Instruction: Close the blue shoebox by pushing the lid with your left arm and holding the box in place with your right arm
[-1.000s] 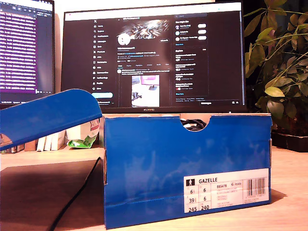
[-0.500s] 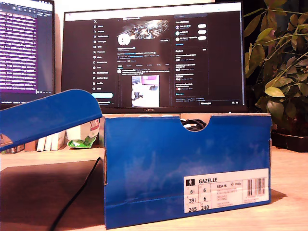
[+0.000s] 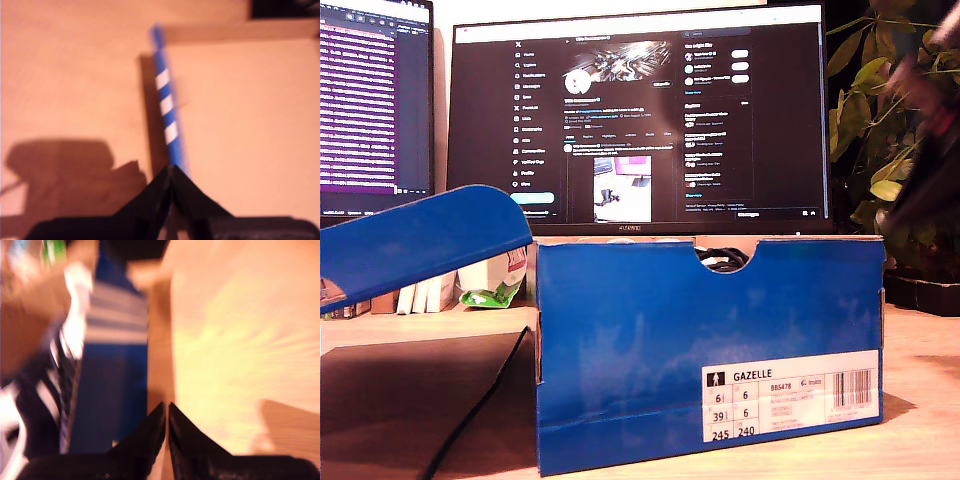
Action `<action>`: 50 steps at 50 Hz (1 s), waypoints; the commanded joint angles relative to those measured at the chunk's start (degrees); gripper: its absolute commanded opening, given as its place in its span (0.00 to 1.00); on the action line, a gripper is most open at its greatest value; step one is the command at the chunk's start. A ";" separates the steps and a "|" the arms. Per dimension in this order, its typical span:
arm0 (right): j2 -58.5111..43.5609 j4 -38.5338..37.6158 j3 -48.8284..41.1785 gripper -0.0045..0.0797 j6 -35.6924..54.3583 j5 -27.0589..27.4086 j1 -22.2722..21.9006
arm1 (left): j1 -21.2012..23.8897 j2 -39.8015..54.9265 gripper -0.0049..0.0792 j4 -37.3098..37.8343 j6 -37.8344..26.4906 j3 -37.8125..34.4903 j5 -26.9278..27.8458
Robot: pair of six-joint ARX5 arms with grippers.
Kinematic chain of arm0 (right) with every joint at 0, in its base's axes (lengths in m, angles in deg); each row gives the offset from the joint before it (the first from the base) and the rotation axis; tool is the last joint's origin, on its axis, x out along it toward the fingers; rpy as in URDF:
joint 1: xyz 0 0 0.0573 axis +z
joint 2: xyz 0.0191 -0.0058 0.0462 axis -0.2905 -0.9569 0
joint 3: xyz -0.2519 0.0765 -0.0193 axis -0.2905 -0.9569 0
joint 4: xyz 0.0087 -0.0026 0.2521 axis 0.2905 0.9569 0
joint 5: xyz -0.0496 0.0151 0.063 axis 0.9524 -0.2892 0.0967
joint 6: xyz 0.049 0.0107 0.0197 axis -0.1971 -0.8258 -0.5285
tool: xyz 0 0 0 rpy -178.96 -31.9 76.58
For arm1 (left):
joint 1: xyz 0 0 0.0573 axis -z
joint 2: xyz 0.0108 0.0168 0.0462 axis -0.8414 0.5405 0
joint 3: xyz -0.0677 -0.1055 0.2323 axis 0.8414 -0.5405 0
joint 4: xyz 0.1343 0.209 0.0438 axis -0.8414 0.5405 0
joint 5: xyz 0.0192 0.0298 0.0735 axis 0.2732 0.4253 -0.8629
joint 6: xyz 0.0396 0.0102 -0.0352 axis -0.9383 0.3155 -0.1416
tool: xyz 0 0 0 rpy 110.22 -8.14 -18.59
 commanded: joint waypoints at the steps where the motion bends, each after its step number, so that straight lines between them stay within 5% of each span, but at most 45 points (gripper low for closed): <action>1: -2.19 -1.57 1.22 0.04 0.31 -0.42 1.90 | -1.07 0.04 0.04 1.60 -0.59 0.17 0.17; 16: -8.04 -7.58 1.29 0.04 0.31 -0.39 6.56 | -3.61 5.97 0.04 6.67 0.37 0.17 1.81; 34: -8.07 -11.43 2.05 0.04 0.31 -0.42 6.58 | -3.58 23.39 0.04 3.02 -2.78 0.17 11.30; 50: -8.07 -11.52 2.05 0.04 0.09 -3.34 6.84 | -3.54 26.40 0.04 -2.75 -2.71 0.22 21.77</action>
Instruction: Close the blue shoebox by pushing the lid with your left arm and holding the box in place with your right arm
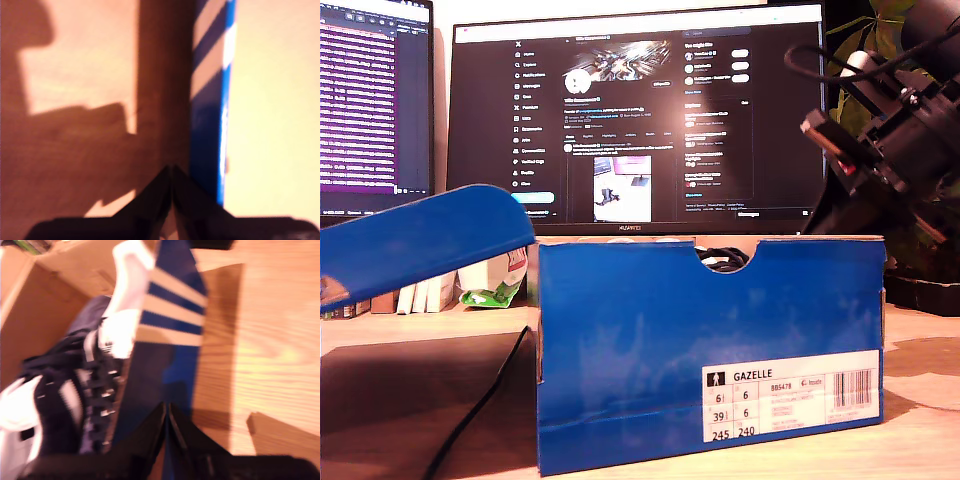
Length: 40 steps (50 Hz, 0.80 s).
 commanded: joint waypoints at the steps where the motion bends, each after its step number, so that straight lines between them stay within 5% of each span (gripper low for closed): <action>1: -0.31 -0.04 0.63 0.04 -0.02 -0.48 0.63 | 0.07 -0.17 0.04 -0.72 -0.15 0.24 1.81; 20: -0.31 2.36 0.63 0.04 0.00 -1.88 1.36 | 0.07 -1.70 0.04 -1.14 -0.39 2.86 7.87; 40: -0.31 2.47 0.63 0.04 0.00 -1.99 2.34 | 2.16 -5.88 0.04 -0.85 2.78 14.05 15.43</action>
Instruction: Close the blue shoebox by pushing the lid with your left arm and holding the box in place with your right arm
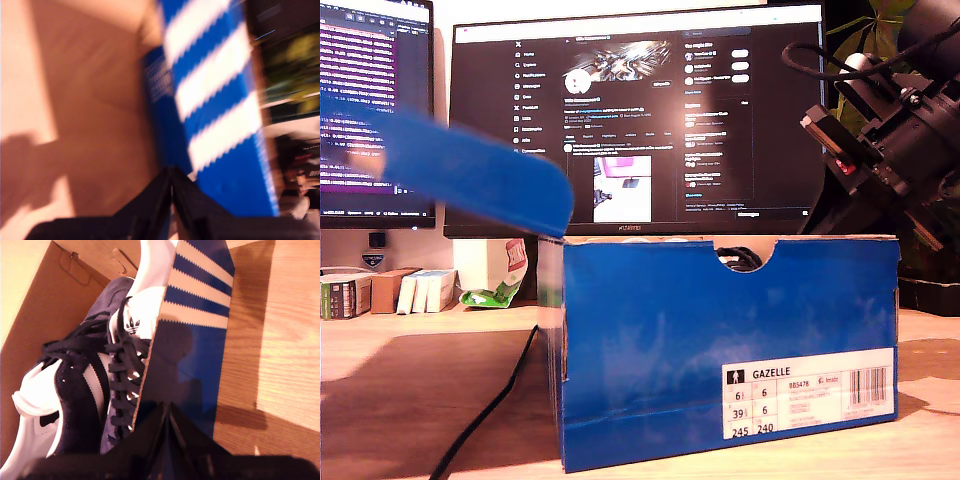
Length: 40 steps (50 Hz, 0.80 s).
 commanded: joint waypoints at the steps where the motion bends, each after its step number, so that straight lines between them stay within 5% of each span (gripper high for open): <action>1: -0.31 -0.07 0.59 0.04 0.00 -0.81 1.46 | 1.44 0.04 0.04 -0.39 0.92 1.14 1.09; 13: -0.31 -0.44 0.59 0.04 0.00 -0.85 1.46 | 9.14 0.09 0.04 -8.26 7.67 3.74 0.96; 32: -0.31 -1.36 0.61 0.04 0.04 -0.79 1.27 | 22.67 0.66 0.04 -26.43 19.58 3.74 -6.82; 40: -0.26 -0.98 2.47 0.04 0.63 -0.76 -2.27 | 28.11 2.47 0.04 -30.64 20.15 3.74 -11.15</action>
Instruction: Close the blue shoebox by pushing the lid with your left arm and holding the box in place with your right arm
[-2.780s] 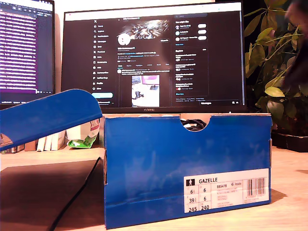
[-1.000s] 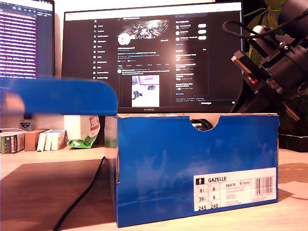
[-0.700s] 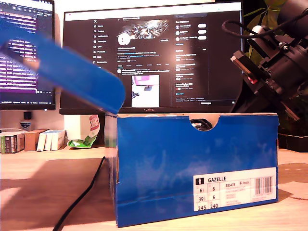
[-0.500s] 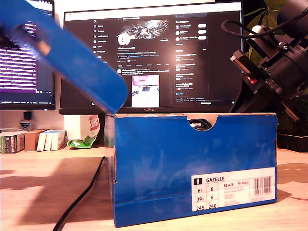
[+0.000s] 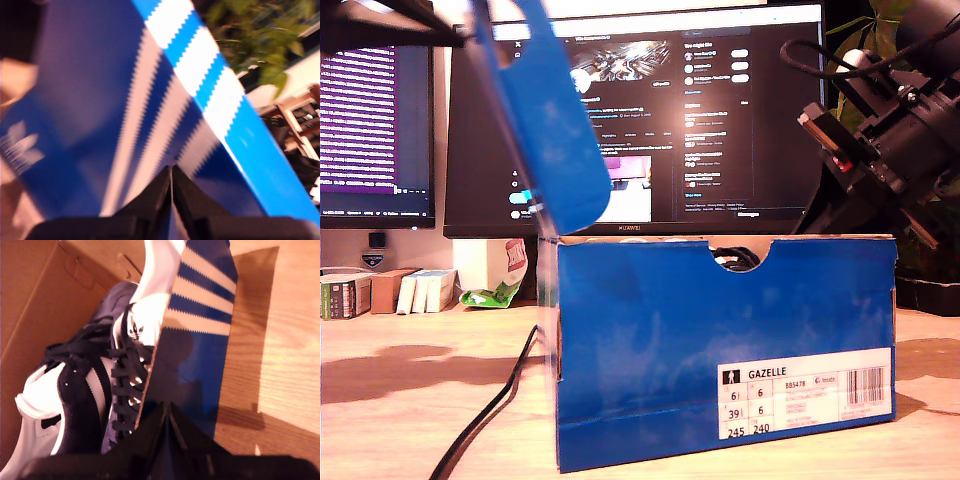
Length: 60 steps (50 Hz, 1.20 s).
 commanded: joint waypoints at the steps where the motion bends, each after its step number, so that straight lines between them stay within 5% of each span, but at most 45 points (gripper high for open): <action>1: -0.26 -0.04 2.47 0.04 0.55 -0.57 -2.14 | 2.27 2.05 0.04 -2.34 0.22 0.52 -1.57; 15: -0.24 12.22 13.62 0.04 4.85 -0.94 -11.54 | 12.48 11.82 0.04 -16.55 3.48 0.52 -4.72; 24: -0.22 16.20 18.18 0.04 4.74 -8.66 -12.66 | 16.22 18.29 0.04 -25.20 5.70 0.79 -4.98; 34: -0.22 17.40 18.67 0.04 4.24 -15.56 -9.33 | 14.73 18.84 0.04 -22.23 0.28 0.81 -7.04; 44: -0.26 20.35 18.67 0.04 6.03 -16.04 -4.66 | 10.75 18.27 0.04 -19.17 -4.11 0.81 -6.97; 60: -3.87 24.85 18.64 0.04 12.61 -5.92 1.03 | 8.20 15.19 0.04 -17.05 -11.41 0.81 -7.04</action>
